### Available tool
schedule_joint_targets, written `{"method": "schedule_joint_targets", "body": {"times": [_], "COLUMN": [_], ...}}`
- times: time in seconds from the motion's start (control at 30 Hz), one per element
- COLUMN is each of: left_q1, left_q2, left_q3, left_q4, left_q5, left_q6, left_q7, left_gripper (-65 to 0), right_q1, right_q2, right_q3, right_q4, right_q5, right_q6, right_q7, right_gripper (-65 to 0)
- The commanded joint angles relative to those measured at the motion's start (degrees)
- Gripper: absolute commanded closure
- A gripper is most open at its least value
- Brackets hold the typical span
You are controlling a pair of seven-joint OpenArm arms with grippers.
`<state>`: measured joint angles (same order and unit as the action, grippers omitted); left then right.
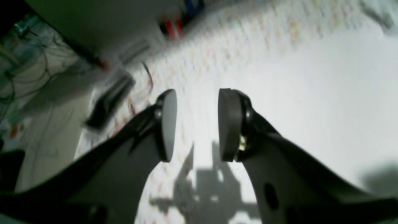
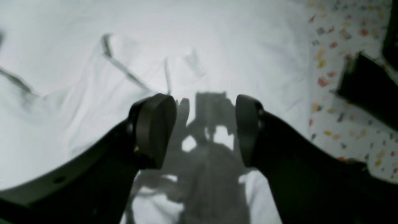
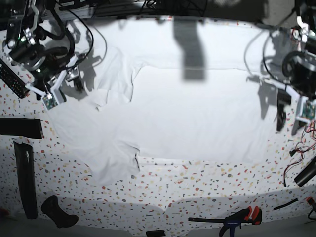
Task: Fold the T-shirt properly
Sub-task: 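Move both grippers to the hem corners and grasp the hem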
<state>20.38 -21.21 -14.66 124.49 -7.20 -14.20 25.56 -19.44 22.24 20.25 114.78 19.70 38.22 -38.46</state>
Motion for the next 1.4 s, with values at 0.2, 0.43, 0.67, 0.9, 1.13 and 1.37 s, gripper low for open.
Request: {"method": "schedule_joint_targets", "body": {"times": [0.2, 0.43, 0.67, 0.9, 1.13, 1.37], "left_q1": [-14.99, -27.69, -42.25, -56.04, -69.44, -81.59], "left_q2": [-0.72, -0.74, -1.62, -5.77, -6.60, -6.60], "left_q3": [-0.35, -0.31, -0.24, -0.20, 0.11, 6.99], "left_q4": [0.90, 0.85, -0.79, -13.33, -35.04, -60.48], "left_q5": [-0.35, -0.37, -5.64, -10.36, -14.53, -13.66], "left_q6": [0.68, 0.68, 0.66, 0.63, -0.94, -8.85], "left_q7": [-1.01, 1.16, 4.17, 4.70, 3.61, 3.04], "left_gripper": [-21.6, -21.6, -21.6, -21.6, -21.6, -21.6], "right_q1": [4.57, 6.95, 7.08, 7.06, 7.06, 7.06], "right_q2": [0.59, 0.57, 0.57, 0.42, 0.42, 0.42], "right_q3": [0.42, 0.42, 0.42, 0.42, 0.42, 0.42], "right_q4": [1.05, 1.05, 1.05, 1.05, 1.05, 1.05], "right_q5": [7.39, 9.05, 9.05, 9.05, 9.05, 9.05], "right_q6": [0.37, 0.39, 0.39, 0.39, 0.39, 0.39], "right_q7": [-0.37, -0.87, -1.40, -3.15, -3.50, -3.65], "right_gripper": [-34.2, -34.2, -34.2, -34.2, -34.2, -34.2]}}
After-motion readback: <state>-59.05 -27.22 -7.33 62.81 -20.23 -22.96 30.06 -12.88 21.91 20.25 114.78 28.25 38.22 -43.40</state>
